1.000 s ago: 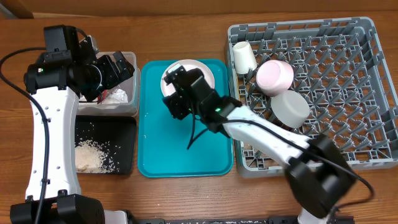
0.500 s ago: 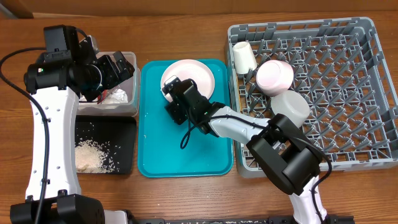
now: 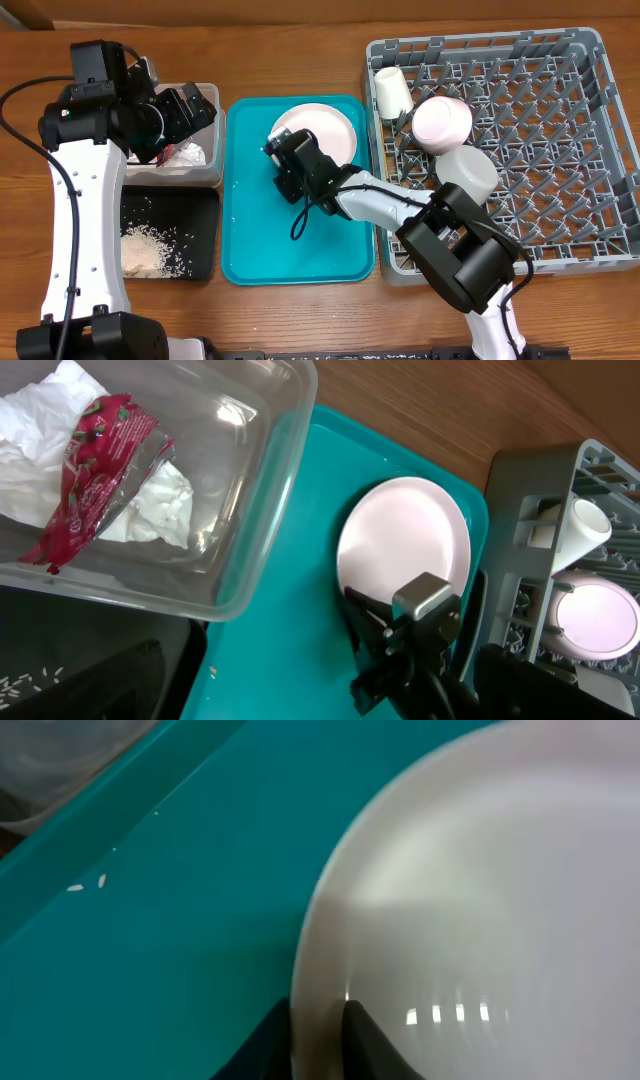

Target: Sort waste into correct bins and load items into the dishwasher

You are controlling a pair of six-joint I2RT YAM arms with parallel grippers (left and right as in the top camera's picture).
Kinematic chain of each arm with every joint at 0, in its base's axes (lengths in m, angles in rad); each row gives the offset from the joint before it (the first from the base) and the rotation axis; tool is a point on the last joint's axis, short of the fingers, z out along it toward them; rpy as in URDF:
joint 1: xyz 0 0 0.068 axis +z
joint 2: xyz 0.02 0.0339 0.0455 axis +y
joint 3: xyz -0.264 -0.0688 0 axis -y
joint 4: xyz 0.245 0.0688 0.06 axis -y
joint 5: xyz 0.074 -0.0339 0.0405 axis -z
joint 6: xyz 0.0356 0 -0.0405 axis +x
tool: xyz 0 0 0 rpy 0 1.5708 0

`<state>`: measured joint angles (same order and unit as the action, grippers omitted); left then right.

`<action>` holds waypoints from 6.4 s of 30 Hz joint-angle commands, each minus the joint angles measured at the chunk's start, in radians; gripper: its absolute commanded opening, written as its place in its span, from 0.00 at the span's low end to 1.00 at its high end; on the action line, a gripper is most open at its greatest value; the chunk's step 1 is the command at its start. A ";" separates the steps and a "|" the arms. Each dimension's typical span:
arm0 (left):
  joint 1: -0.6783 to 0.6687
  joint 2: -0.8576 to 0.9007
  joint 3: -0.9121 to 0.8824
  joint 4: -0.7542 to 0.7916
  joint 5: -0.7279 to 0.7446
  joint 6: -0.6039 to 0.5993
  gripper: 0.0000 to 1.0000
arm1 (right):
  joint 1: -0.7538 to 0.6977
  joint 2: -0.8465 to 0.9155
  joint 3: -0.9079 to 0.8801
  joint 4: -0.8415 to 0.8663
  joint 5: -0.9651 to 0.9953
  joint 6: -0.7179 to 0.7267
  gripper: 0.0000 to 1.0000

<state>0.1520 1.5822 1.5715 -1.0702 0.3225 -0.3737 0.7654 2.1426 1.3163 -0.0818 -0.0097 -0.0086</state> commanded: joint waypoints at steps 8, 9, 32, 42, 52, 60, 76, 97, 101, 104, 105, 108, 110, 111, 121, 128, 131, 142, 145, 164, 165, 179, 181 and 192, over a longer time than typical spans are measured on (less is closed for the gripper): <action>-0.006 0.002 0.010 0.001 0.007 0.011 1.00 | -0.001 -0.155 0.061 -0.067 -0.068 0.001 0.04; -0.006 0.002 0.010 0.001 0.007 0.011 1.00 | -0.001 -0.186 0.061 -0.071 -0.106 0.001 0.04; -0.006 0.002 0.010 0.001 0.007 0.011 1.00 | -0.866 -0.730 -0.005 -0.635 -1.204 0.380 0.04; -0.006 0.002 0.010 0.001 0.007 0.011 1.00 | -0.917 -0.726 -0.093 -0.615 -1.249 0.384 0.04; -0.006 0.002 0.010 0.001 0.007 0.011 1.00 | -0.916 -0.726 -0.093 -0.602 -1.242 0.459 0.04; -0.006 0.002 0.010 0.001 0.007 0.011 1.00 | -0.883 -0.726 -0.107 -0.604 -1.130 0.514 0.04; -0.006 0.002 0.010 0.001 0.007 0.011 1.00 | -0.847 -0.726 -0.201 -0.510 -1.063 0.677 0.04; -0.006 0.002 0.010 0.001 0.007 0.011 1.00 | -0.802 -0.726 -0.244 -0.384 -0.887 0.797 0.04; -0.006 0.002 0.010 0.001 0.007 0.011 1.00 | -0.802 -0.726 -0.244 -0.398 -0.854 0.761 0.05; -0.006 0.002 0.010 0.001 0.007 0.011 1.00 | -0.802 -0.726 -0.244 -0.403 -0.854 0.696 0.14; -0.006 0.002 0.010 0.001 0.007 0.011 1.00 | -0.802 -0.726 -0.244 -0.407 -0.853 0.675 0.17; -0.006 0.002 0.010 0.001 0.007 0.011 1.00 | -0.802 -0.726 -0.244 -0.430 -0.854 0.620 0.29; -0.006 0.002 0.010 0.001 0.007 0.011 1.00 | -0.802 -0.726 -0.244 -0.447 -0.854 0.578 0.37; -0.006 0.002 0.010 0.001 0.007 0.011 1.00 | -0.802 -0.726 -0.244 -0.452 -0.854 0.560 0.40; -0.006 0.002 0.010 0.001 0.007 0.011 1.00 | -0.806 -0.727 -0.122 -0.493 -0.743 0.490 0.64; -0.007 0.002 0.010 0.001 0.007 0.011 1.00 | -0.804 -0.727 0.082 -0.728 -0.001 0.306 0.71; -0.007 0.002 0.010 0.001 0.007 0.011 1.00 | -0.804 -0.726 0.087 -0.734 0.201 0.262 1.00; -0.007 0.002 0.010 0.001 0.007 0.011 1.00 | -0.806 -0.726 0.085 -0.743 0.211 0.262 1.00; -0.007 0.002 0.010 0.001 0.007 0.011 1.00 | -0.806 -0.726 0.085 -0.743 0.211 0.262 1.00; -0.007 0.002 0.010 0.001 0.007 0.011 1.00 | -0.806 -0.757 0.085 -0.743 0.211 0.262 1.00; -0.007 0.002 0.010 0.001 0.007 0.011 1.00 | -0.806 -0.774 0.085 -0.743 0.211 0.262 1.00; -0.007 0.002 0.010 0.001 0.007 0.011 1.00 | -0.797 -1.328 0.040 -0.647 0.219 0.262 1.00; -0.006 0.002 0.010 0.001 0.007 0.011 1.00 | -0.797 -1.415 -0.010 -0.620 0.218 0.263 1.00; -0.006 0.002 0.010 0.001 0.007 0.011 1.00 | -0.797 -2.020 -0.705 -0.169 0.188 0.435 1.00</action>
<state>0.1505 1.5822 1.5715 -1.0710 0.3225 -0.3737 -0.0376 0.2379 0.7822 -0.3367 0.1867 0.3187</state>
